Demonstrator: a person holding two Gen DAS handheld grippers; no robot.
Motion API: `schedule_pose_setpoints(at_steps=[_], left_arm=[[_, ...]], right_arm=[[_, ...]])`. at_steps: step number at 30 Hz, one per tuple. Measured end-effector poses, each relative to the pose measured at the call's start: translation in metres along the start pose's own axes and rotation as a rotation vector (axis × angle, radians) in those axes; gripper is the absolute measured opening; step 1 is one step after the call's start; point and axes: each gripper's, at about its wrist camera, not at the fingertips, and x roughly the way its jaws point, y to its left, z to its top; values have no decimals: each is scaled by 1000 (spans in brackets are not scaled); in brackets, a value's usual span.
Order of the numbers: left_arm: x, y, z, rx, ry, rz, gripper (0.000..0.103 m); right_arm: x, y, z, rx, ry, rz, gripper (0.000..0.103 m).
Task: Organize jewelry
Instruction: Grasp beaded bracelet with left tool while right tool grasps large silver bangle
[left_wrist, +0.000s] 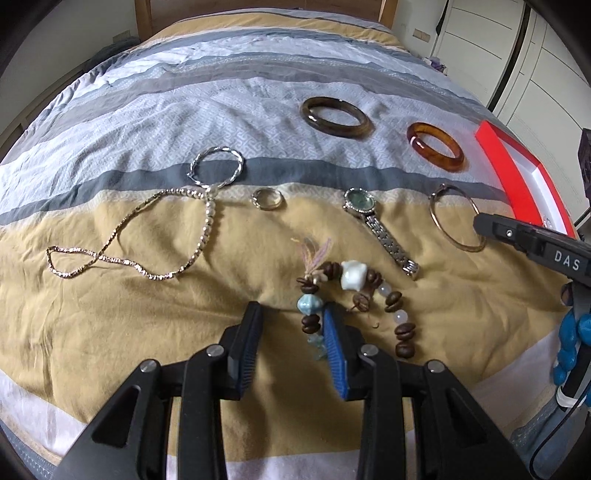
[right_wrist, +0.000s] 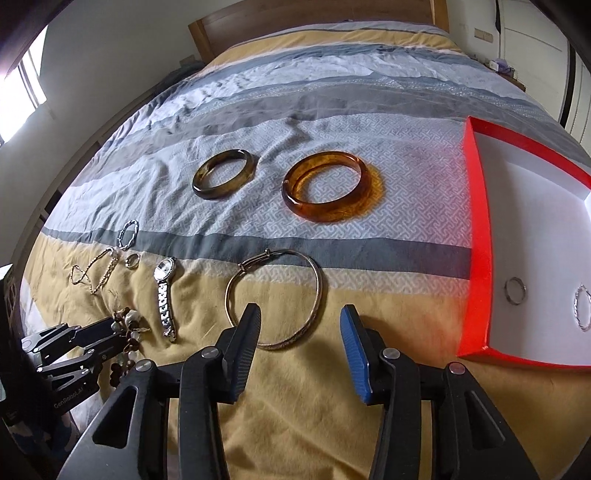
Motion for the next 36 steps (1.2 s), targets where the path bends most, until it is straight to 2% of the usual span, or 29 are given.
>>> schedule_pose_setpoints(at_steps=[5,13,17,19,24,36], left_arm=[[6,-1,2,-4,-14,15,29],[6,-11,5,24,-35,81,11],[0,-14,4,35,-48,108,10],[-9,-11,2,19,-60,105,10],[-36,-2,-5,-9,-101,114,10],[-117,6,-23,-34,-240,114,10]], right_arm=[[18,-2,3,7,15,-7,35],[36,-8,8,20,56,-26,22],[34,-1,12,-22,60,-73,8],[24,4,11,-36,35,-78,5],[-7,32,2,-124,-25,-91,5],[-105,80,-21,-232,-148,-119,5]])
